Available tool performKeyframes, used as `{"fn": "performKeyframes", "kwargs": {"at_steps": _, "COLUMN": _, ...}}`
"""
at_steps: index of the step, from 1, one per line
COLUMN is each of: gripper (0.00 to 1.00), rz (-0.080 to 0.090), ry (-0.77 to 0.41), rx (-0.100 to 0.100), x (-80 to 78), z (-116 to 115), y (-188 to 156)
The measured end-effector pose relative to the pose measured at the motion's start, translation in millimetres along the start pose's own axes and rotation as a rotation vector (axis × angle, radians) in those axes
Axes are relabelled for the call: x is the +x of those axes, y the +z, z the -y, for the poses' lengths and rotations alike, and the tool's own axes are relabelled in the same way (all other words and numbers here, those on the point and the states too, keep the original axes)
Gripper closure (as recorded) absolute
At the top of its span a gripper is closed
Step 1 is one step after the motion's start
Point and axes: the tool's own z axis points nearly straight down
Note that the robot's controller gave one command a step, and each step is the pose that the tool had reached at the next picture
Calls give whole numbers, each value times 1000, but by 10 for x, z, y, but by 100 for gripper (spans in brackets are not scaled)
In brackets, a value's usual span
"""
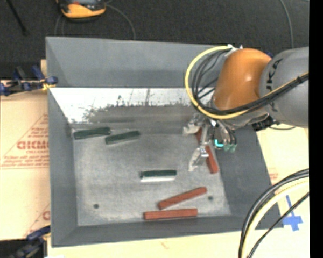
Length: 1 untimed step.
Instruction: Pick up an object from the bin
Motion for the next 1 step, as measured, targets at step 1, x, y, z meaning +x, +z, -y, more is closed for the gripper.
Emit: {"fn": "performKeyframes", "kwargs": {"at_steps": 1, "gripper": 0, "rz": 8, "ry": -1, "rx": 1, "x": -18, "z": 0, "y": -48}}
